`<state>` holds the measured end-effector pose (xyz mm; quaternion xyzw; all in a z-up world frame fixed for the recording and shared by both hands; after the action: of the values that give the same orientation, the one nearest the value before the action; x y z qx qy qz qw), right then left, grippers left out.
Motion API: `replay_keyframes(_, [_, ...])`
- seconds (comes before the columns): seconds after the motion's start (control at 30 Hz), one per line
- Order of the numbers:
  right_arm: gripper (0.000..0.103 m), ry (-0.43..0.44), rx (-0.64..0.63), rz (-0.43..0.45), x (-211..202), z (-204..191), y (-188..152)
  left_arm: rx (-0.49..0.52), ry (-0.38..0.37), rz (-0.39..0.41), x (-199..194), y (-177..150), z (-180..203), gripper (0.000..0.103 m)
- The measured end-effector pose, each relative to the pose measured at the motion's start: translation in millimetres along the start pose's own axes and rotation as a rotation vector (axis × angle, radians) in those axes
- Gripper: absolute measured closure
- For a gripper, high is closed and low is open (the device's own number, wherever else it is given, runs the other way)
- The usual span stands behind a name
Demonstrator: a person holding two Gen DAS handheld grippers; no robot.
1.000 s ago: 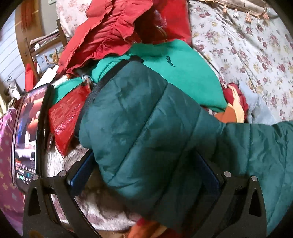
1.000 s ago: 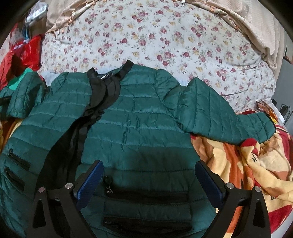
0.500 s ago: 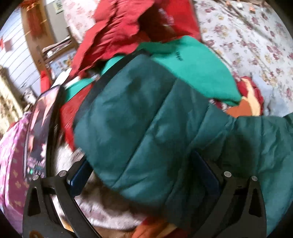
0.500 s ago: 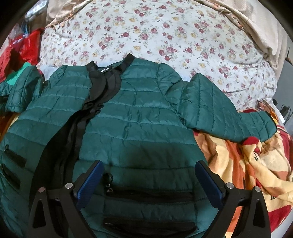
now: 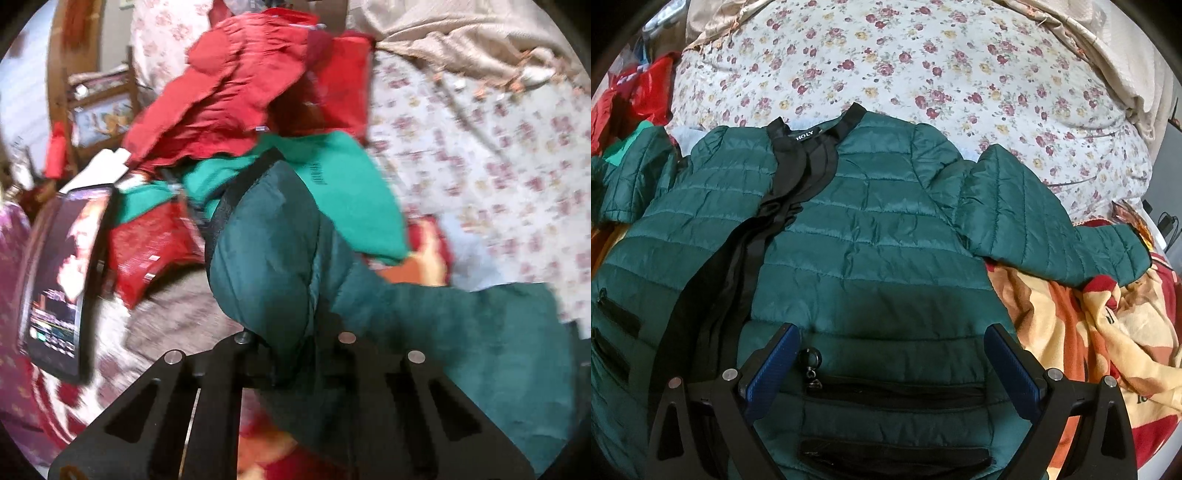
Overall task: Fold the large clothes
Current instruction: 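Grasp the sleeve cuff with the left gripper and lift it, then carry the sleeve across the jacket body and open the left gripper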
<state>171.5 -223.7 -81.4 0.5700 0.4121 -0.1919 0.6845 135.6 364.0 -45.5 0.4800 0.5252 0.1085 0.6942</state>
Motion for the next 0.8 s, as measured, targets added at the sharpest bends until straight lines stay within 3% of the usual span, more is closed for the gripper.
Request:
replay_keyframes(0.37, [0.004, 0.004, 0.030, 0.033, -20, 11, 1, 0.049, -0.316, 0.009, -91, 4, 78, 0.092])
replay_keyframes(0.63, [0.004, -0.027, 0.061, 0.043, -40, 37, -10, 0.146, -0.491, 0.045, -164, 3, 150, 0.092])
replay_keyframes(0.8, [0.004, -0.045, 0.099, 0.030, -45, 63, -23, 0.175, -0.590, 0.022, -200, -7, 196, 0.092])
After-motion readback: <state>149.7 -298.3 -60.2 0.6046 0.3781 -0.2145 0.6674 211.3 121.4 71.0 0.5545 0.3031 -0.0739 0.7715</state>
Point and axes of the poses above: each gripper's, at about its wrist camera, not at the fingertips, and x roughly the way its jaws point, z to its right, y to its top, the point moved 7 cm from there along x, roughly the way its jaws point, and after that the axes turned 9 degrees about y, right-handed, at the moved point
